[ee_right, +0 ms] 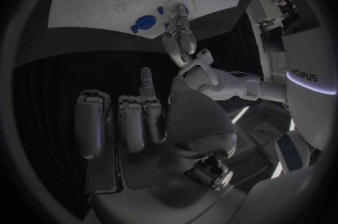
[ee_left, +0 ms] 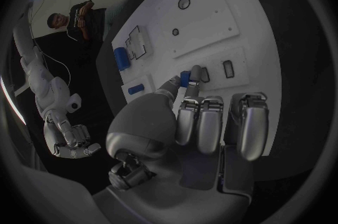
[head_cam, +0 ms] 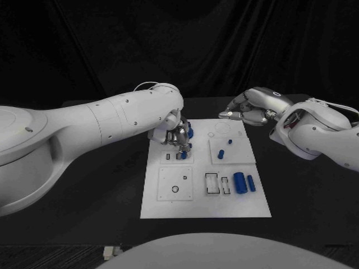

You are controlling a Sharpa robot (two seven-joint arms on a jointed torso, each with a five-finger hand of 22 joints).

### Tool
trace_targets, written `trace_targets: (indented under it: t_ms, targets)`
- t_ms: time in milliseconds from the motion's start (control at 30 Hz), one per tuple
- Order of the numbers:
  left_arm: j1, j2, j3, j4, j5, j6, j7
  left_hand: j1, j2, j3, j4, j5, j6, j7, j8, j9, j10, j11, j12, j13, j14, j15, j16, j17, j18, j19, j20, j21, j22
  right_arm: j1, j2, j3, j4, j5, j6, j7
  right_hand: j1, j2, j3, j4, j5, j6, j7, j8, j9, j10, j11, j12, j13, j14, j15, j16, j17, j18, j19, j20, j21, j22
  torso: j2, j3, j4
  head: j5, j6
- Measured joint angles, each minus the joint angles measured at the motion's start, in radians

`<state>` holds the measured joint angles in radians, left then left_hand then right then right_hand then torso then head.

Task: Assemble the parts on the task board

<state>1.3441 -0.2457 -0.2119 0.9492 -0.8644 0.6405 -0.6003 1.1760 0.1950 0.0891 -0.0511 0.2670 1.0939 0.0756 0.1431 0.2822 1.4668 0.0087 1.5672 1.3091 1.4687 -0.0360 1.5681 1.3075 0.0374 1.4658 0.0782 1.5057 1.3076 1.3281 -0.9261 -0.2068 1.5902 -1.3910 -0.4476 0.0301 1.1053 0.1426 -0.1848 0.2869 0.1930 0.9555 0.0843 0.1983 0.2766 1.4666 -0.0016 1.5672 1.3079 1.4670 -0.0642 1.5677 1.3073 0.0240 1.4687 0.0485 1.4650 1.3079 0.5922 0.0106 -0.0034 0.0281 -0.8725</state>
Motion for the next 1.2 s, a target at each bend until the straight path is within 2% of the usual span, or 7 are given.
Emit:
trace_targets:
  t_ms: [100, 300, 333, 633, 667, 1067, 1200]
  targets:
    - [0.0, -0.002, 0.0, 0.002, 0.0, 0.0, 0.0, 0.002, -0.014, 0.004, 0.004, 0.021, 0.002, 0.001, 0.0, 0.013, 0.0, 0.0, 0.0, 0.0, -0.004, -0.004, 0.0, 0.0, 0.0, -0.004, -0.004, 0.0, 0.0, 0.0, 0.0, 0.0, 0.0, 0.0, 0.001, -0.001, 0.0, 0.0, 0.0, 0.0, 0.0, 0.0, 0.0, 0.0, 0.0, 0.0, 0.0, 0.0, 0.0, 0.0, 0.0, 0.0, 0.0, 0.0, 0.0, 0.0, 0.0, 0.0, 0.0, 0.0, 0.0, 0.002, 0.0]
    - [0.0, -0.011, 0.0, 0.009, 0.0, -0.003, 0.0, -0.005, -0.033, 0.024, 0.007, 0.022, 0.002, 0.002, 0.0, 0.038, 0.0, 0.0, 0.0, 0.0, -0.004, -0.004, 0.0, 0.0, 0.0, 0.0, -0.007, 0.0, 0.0, 0.0, 0.0, 0.0, -0.002, 0.0, 0.004, -0.004, 0.0, 0.0, -0.003, 0.003, 0.0, 0.004, 0.004, 0.0, 0.001, 0.0, 0.0, 0.0, 0.0, -0.004, 0.004, 0.0, 0.0, 0.0, 0.0, 0.0, -0.006, 0.0, 0.0, 0.0, 0.0, 0.006, 0.0]
    - [0.0, -0.013, 0.0, 0.01, 0.0, -0.004, 0.001, -0.011, -0.039, 0.054, -0.015, 0.017, 0.002, 0.002, 0.0, 0.042, 0.0, 0.0, 0.0, 0.0, -0.004, -0.004, 0.0, 0.0, 0.0, 0.0, -0.007, 0.0, 0.0, 0.0, 0.0, 0.0, -0.002, 0.0, 0.005, -0.004, 0.0, 0.0, -0.003, 0.003, 0.0, 0.004, 0.004, 0.0, 0.001, 0.0, 0.0, 0.0, 0.0, -0.004, 0.004, 0.0, 0.0, 0.0, 0.0, 0.0, -0.006, 0.0, 0.0, 0.0, 0.0, 0.007, 0.0]
    - [0.0, -0.051, 0.0, 0.05, 0.0, -0.023, 0.005, -0.021, -0.047, 0.066, -0.008, 0.007, 0.004, 0.003, 0.0, 0.056, -0.004, -0.003, 0.0, 0.0, -0.004, -0.004, 0.0, 0.0, 0.0, 0.0, -0.007, -0.004, 0.0, 0.0, 0.0, 0.0, -0.006, 0.0, 0.01, -0.006, 0.004, 0.004, -0.005, 0.001, 0.0, 0.004, 0.004, 0.0, 0.001, 0.0, 0.0, 0.0, 0.0, -0.004, 0.004, 0.0, 0.0, 0.0, -0.002, 0.002, -0.01, 0.0, 0.0, -0.0002, 0.0001, 0.015, 0.0]
    - [0.001, -0.056, 0.0, 0.055, 0.0, -0.026, 0.006, -0.028, -0.048, 0.087, -0.021, 0.003, 0.005, 0.001, 0.0, 0.058, -0.004, -0.003, 0.0, 0.0, -0.004, -0.004, 0.0, 0.0, 0.0, 0.0, -0.007, -0.004, 0.0, 0.0, 0.0, 0.0, -0.007, 0.0, 0.01, -0.006, 0.004, 0.004, -0.005, 0.0, 0.0, 0.004, 0.004, 0.0, 0.001, 0.0, 0.0, 0.0, 0.0, -0.004, 0.004, 0.0, 0.0, 0.0, -0.004, 0.004, -0.011, 0.0, 0.0, -0.0003, 0.0002, 0.016, 0.0]
    - [0.012, -0.107, 0.0, 0.097, 0.0, -0.06, 0.007, -0.037, -0.05, 0.101, -0.015, 0.001, 0.008, 0.001, 0.0, 0.073, 0.0, -0.007, 0.0, 0.0, 0.0, -0.007, 0.0, 0.0, 0.0, 0.0, -0.007, -0.009, 0.0, -0.003, 0.002, 0.0, -0.012, 0.0, 0.017, -0.008, 0.004, 0.004, -0.005, 0.0, 0.0, 0.004, 0.004, 0.0, 0.001, 0.0, 0.0, 0.0, 0.0, -0.004, 0.004, 0.0, 0.0, 0.0, -0.004, 0.004, -0.015, 0.0, -0.002, -0.0002, 0.0002, 0.026, 0.0]
    - [0.015, -0.121, 0.0, 0.111, 0.0, -0.07, 0.007, -0.042, -0.055, 0.108, -0.008, 0.017, 0.009, 0.001, 0.005, 0.083, 0.0, -0.007, 0.0, 0.0, -0.004, -0.011, 0.0, 0.0, 0.0, 0.0, -0.007, -0.009, 0.0, -0.004, 0.002, 0.0, -0.013, 0.0, 0.02, -0.008, 0.004, 0.004, -0.005, 0.0, 0.0, 0.004, 0.004, 0.0, 0.001, 0.0, 0.0, 0.0, 0.0, -0.004, 0.004, 0.0, 0.0, 0.0, -0.004, 0.004, -0.015, 0.0, -0.002, -0.0003, 0.0002, 0.029, 0.0]
